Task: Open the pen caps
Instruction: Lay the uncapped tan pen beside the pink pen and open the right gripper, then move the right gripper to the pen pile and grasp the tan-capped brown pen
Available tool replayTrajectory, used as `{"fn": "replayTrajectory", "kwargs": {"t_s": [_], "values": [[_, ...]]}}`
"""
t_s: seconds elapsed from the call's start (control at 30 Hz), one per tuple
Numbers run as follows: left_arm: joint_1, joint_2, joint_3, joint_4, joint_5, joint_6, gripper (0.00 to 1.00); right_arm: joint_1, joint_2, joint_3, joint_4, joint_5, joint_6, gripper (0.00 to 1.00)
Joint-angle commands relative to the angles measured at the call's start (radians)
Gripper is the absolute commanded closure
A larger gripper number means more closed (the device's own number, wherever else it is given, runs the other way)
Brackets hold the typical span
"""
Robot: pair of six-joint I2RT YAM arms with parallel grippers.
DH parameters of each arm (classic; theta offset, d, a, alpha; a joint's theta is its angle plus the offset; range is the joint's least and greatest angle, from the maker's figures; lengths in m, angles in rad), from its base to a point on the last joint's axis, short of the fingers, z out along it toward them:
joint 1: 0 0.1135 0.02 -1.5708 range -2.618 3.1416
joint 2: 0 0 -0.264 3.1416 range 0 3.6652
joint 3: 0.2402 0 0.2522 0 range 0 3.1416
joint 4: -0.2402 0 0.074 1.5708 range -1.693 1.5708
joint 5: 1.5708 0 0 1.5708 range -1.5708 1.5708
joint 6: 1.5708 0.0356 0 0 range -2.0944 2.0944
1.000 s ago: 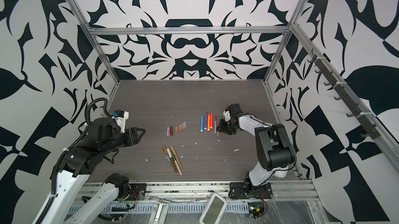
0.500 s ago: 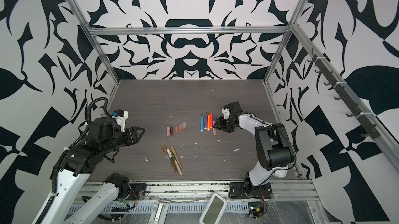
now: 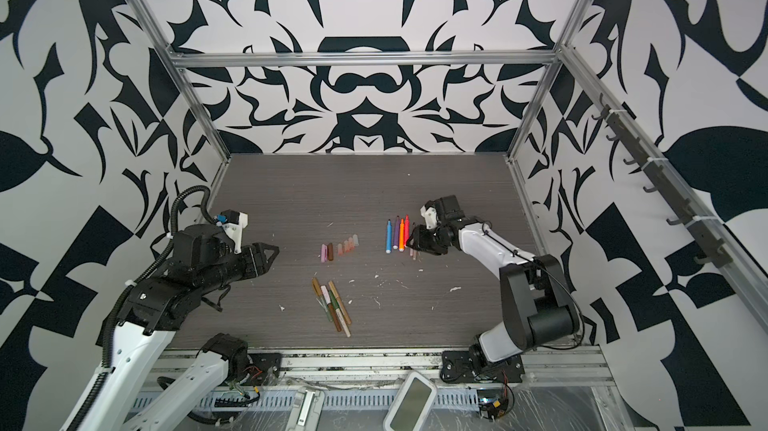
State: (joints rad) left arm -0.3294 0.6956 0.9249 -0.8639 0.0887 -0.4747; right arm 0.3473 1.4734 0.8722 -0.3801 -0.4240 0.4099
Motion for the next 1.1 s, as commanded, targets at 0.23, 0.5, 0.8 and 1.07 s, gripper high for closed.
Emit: {"fn": "replayTrajectory", "kwargs": {"t_s": [0.23, 0.5, 0.8, 1.07], "values": [[0.001, -0.017, -0.012, -0.015, -0.034, -0.013, 0.48, 0.594, -0.02, -0.025, -0.018, 0.335, 0.203, 0.56], [0.001, -0.013, -0.011, -0.018, -0.036, -0.015, 0.48, 0.811, 0.142, 0.144, -0.088, 0.446, 0.215, 0.64], [0.001, -0.02, -0.013, -0.017, -0.036, -0.015, 0.48, 0.859, 0.268, 0.263, -0.154, 0.465, 0.199, 0.68], [0.002, -0.021, -0.014, -0.015, -0.034, -0.015, 0.48, 0.863, 0.33, 0.3, -0.17, 0.443, 0.193, 0.7]]}}
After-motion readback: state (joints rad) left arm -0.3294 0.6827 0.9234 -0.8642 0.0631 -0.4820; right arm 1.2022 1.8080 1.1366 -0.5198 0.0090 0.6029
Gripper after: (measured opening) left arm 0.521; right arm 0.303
